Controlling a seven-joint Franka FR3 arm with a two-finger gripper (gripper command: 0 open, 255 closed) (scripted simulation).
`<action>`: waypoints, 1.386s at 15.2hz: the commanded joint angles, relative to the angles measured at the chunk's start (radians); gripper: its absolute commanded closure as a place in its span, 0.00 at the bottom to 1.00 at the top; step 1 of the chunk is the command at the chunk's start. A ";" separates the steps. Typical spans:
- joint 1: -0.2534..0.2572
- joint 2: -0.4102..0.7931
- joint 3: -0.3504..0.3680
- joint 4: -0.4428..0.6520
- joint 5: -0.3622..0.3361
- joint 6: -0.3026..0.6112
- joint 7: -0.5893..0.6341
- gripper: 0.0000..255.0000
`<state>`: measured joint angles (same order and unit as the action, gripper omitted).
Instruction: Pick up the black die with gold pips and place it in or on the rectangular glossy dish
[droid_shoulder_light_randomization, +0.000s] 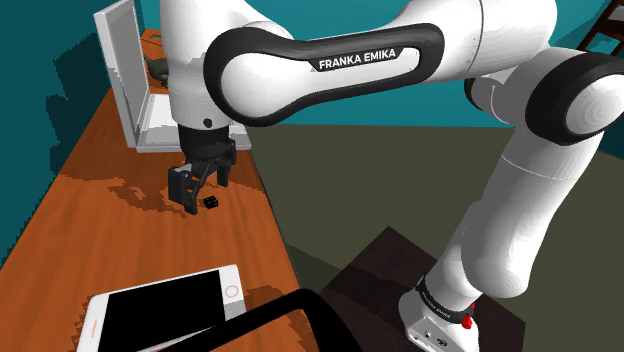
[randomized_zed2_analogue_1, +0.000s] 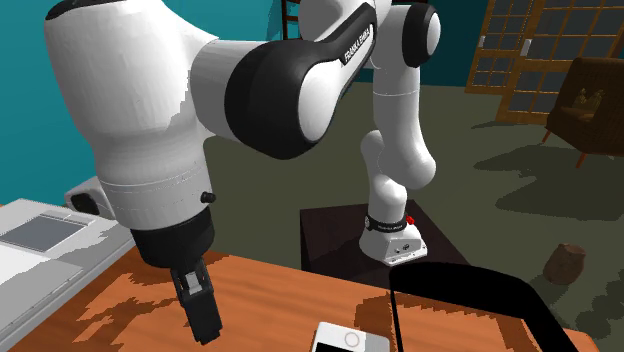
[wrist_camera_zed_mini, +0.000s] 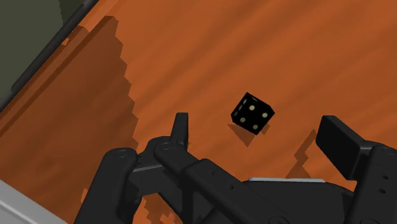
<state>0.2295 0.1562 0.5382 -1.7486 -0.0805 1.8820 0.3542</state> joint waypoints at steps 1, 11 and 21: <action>0.000 0.000 0.000 -0.007 0.000 0.008 0.001 0.00; 0.000 0.000 0.000 -0.007 0.000 0.008 0.001 1.00; 0.000 -0.006 0.001 0.039 0.004 -0.044 -0.002 1.00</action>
<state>0.2303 0.1532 0.5391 -1.7210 -0.0787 1.8533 0.3535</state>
